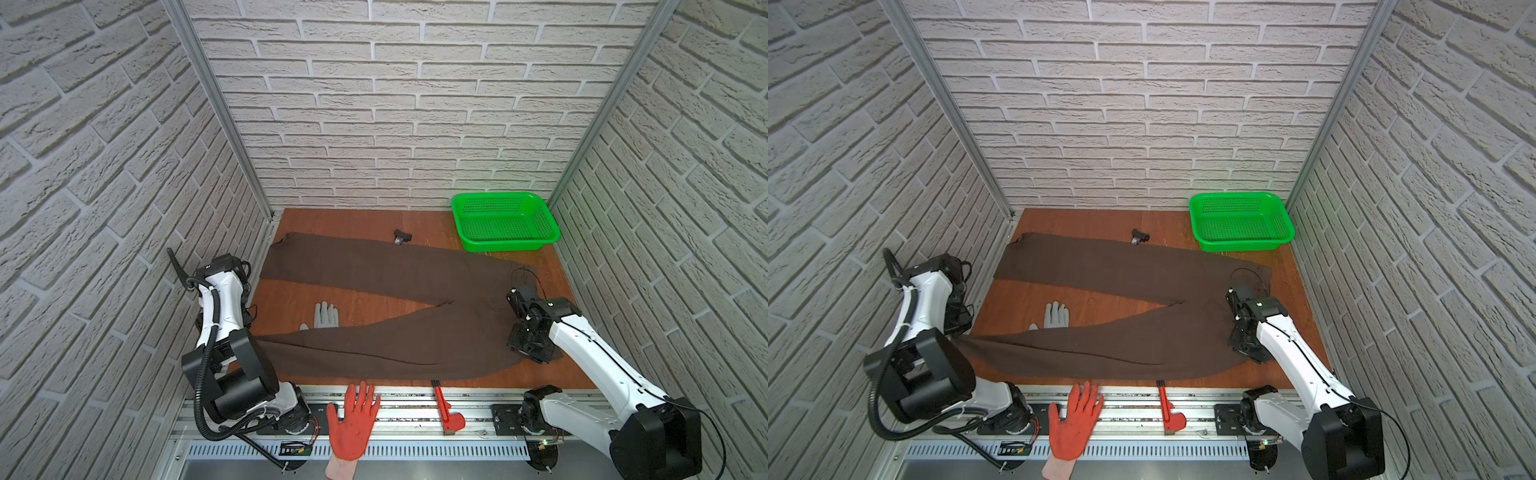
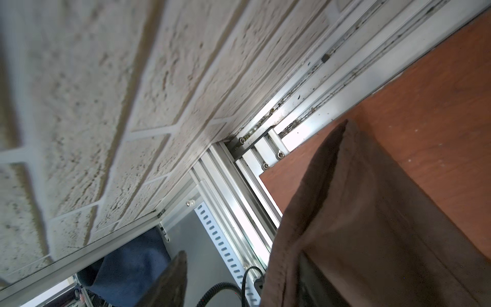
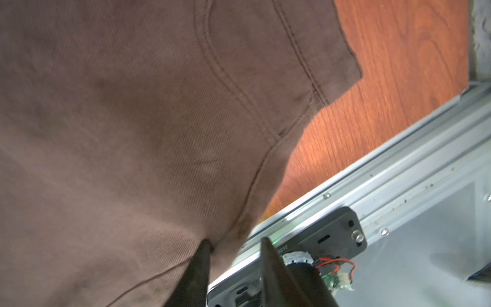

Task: Fold and stack the trousers
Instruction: Smooth out the trousers at the center of the table, then move the trousers to the center of the table.

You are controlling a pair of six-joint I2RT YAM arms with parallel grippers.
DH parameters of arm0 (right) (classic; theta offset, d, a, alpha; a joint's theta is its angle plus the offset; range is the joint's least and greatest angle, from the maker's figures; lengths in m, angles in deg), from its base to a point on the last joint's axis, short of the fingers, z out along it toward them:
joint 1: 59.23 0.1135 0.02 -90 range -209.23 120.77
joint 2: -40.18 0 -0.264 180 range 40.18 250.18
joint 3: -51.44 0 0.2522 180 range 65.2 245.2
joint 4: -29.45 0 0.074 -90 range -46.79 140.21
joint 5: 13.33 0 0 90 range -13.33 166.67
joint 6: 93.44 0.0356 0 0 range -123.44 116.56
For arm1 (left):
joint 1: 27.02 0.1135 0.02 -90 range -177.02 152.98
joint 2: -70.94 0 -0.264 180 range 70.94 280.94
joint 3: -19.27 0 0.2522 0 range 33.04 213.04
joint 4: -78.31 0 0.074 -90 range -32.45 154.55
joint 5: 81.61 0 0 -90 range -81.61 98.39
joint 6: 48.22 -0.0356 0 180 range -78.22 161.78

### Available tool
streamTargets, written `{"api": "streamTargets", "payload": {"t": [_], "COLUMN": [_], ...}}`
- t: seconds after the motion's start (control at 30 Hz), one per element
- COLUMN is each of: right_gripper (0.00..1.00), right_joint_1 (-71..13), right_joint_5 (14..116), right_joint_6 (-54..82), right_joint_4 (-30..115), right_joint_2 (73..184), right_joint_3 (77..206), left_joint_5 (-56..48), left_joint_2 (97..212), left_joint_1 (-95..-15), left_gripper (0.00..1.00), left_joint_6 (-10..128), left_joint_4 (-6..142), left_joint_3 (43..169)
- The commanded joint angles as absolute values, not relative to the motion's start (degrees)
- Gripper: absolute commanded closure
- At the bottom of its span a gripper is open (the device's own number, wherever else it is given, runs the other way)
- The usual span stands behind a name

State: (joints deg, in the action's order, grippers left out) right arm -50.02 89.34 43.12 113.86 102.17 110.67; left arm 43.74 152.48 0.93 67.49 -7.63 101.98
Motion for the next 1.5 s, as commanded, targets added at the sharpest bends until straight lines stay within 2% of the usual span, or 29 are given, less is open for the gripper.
{"api": "streamTargets", "payload": {"t": [0.0, 0.27, 0.4, 0.5, 0.63, 0.77, 0.87, 1.03, 1.3, 1.47], "right_gripper": [0.54, 0.53, 0.56, 0.59, 0.63, 0.69, 0.73, 0.81, 0.92, 0.94], "right_joint_1": [-50.00, -48.71, -44.03, -39.79, -35.43, -34.16, -34.04, -34.01, -34.00, -34.07], "right_joint_5": [92.35, 88.38, 86.14, 83.89, 81.76, 80.24, 80.21, 81.24, 81.86, 83.71], "right_joint_6": [42.91, 43.42, 45.23, 46.04, 46.24, 46.39, 46.05, 46.13, 46.13, 45.86], "right_joint_4": [116.44, 112.94, 108.35, 102.42, 94.21, 86.48, 83.57, 80.50, 76.69, 73.73], "right_joint_2": [101.08, 104.14, 109.38, 112.72, 118.63, 124.74, 128.66, 132.12, 137.21, 139.81], "right_joint_3": [115.04, 121.84, 123.62, 122.97, 122.25, 120.97, 121.18, 121.04, 120.22, 120.57], "left_joint_5": [45.83, 43.73, 45.33, 39.74, 25.73, 19.93, 19.37, 20.07, 23.31, 25.56], "left_joint_2": [149.60, 146.73, 145.51, 145.33, 145.82, 148.81, 152.62, 158.27, 166.64, 174.12], "left_joint_1": [1.44, 1.20, 1.46, 1.49, -0.07, -2.32, -2.35, -2.32, -1.96, -2.47], "left_gripper": [0.28, 0.23, 0.20, 0.20, 0.26, 0.34, 0.41, 0.57, 0.54, 0.63], "left_joint_6": [68.28, 67.33, 67.40, 66.69, 66.86, 68.60, 69.55, 71.12, 74.04, 76.68], "left_joint_4": [-9.91, -12.95, -14.05, -12.22, -6.25, -1.24, 1.85, 6.07, 7.15, 7.92], "left_joint_3": [106.09, 111.79, 113.22, 112.41, 106.43, 100.23, 96.58, 93.04, 95.70, 98.15]}}
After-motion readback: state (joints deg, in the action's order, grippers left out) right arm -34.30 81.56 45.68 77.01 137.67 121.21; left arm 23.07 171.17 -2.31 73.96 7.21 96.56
